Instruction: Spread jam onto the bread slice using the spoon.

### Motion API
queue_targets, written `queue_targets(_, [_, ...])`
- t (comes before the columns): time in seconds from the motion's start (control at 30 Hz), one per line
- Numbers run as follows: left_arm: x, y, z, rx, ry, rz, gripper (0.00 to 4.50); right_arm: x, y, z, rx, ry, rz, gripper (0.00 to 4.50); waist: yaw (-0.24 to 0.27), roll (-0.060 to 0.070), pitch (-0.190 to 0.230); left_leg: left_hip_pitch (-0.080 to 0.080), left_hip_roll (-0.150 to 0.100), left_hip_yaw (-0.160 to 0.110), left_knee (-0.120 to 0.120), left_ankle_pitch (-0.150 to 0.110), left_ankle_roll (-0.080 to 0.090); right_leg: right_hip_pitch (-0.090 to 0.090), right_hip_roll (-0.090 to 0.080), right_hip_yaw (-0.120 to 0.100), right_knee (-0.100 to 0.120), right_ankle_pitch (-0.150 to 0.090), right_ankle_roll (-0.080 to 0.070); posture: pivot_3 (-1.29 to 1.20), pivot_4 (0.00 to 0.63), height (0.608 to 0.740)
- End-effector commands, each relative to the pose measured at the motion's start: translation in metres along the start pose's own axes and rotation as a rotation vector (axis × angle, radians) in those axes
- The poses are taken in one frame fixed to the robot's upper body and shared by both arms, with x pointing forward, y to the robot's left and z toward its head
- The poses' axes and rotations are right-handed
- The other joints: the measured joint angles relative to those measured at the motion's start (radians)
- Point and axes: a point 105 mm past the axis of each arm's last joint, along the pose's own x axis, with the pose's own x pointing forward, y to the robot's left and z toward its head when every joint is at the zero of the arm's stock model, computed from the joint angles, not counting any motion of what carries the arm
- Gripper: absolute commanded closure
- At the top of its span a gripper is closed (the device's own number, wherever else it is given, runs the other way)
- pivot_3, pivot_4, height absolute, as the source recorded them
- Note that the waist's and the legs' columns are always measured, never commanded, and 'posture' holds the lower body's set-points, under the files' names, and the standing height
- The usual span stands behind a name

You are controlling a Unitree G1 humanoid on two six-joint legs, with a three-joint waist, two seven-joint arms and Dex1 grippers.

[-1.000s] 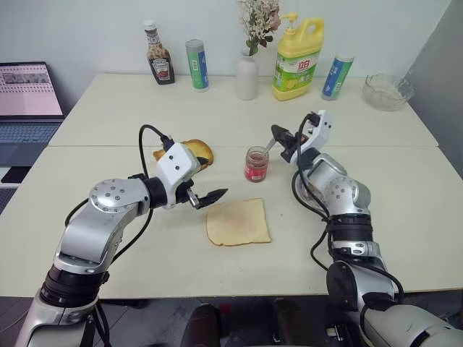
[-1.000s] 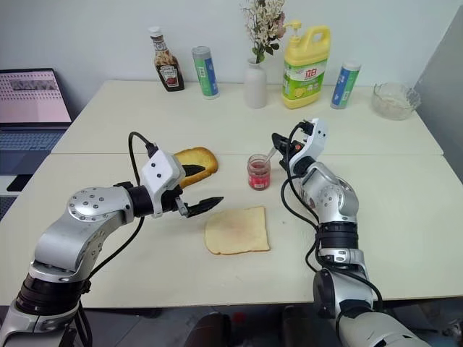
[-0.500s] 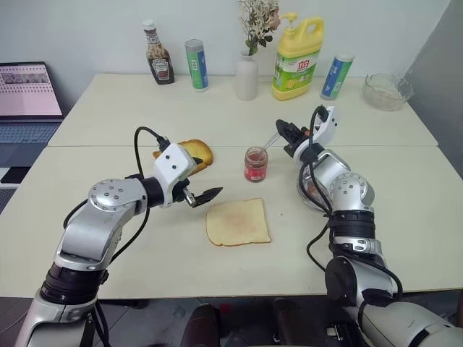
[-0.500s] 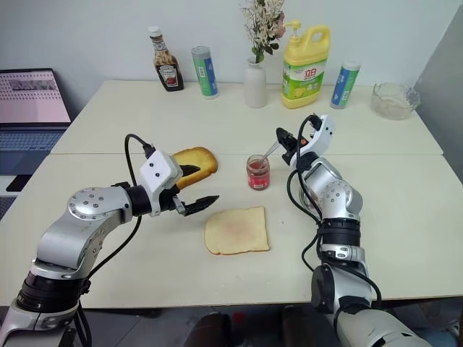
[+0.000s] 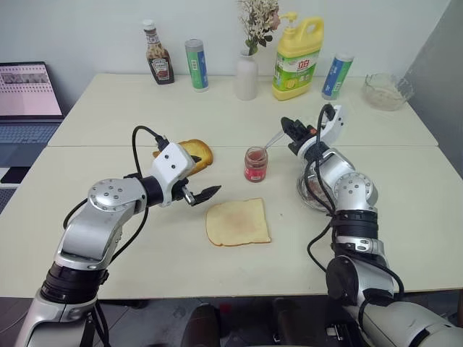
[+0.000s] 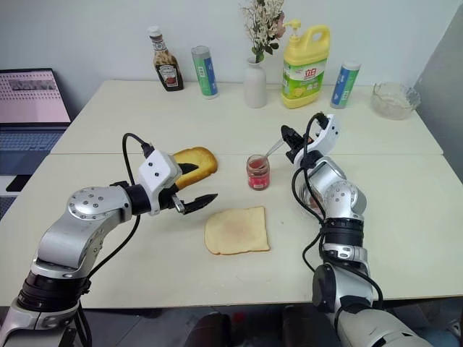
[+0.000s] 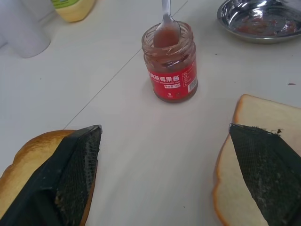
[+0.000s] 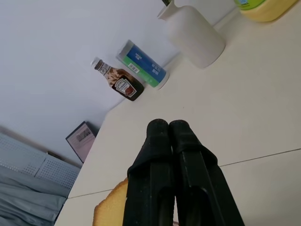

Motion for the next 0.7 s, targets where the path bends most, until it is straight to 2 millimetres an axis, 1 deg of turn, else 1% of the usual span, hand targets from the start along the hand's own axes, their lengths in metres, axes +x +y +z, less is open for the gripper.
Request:
queue_targets(0.03, [-0.003,0.008,0.012,0.031,-0.044,0.035,0.00,-0.003,0.014,0.024,-0.001,-0.068,0.050,4.44,0.000,0.000,0.000,0.000,0.000,0.000,0.000,0.000,0.000,0.000,0.000,0.000,0.000,0.000,0.000,0.00,0.150,0.740])
queue_targets(0.3, [-0.002,0.009,0.014,0.033,-0.055,0.039,0.00,-0.007,0.012,0.030,0.041,-0.089,0.042,4.44,0.000,0.000,0.000,0.000,0.000,0.000,0.000,0.000,0.000,0.000,0.000,0.000,0.000,0.000,0.000,0.00,0.150,0.740])
queue_targets(0.57, [-0.001,0.009,0.019,0.003,-0.092,0.039,0.00,-0.009,0.006,0.035,0.197,-0.110,0.027,4.44,0.000,0.000,0.000,0.000,0.000,0.000,0.000,0.000,0.000,0.000,0.000,0.000,0.000,0.000,0.000,0.00,0.150,0.740])
queue_targets(0.7, [-0.001,0.008,0.018,-0.017,-0.103,0.034,0.00,-0.010,0.007,0.034,0.231,-0.108,0.031,4.44,0.000,0.000,0.000,0.000,0.000,0.000,0.000,0.000,0.000,0.000,0.000,0.000,0.000,0.000,0.000,0.00,0.150,0.740])
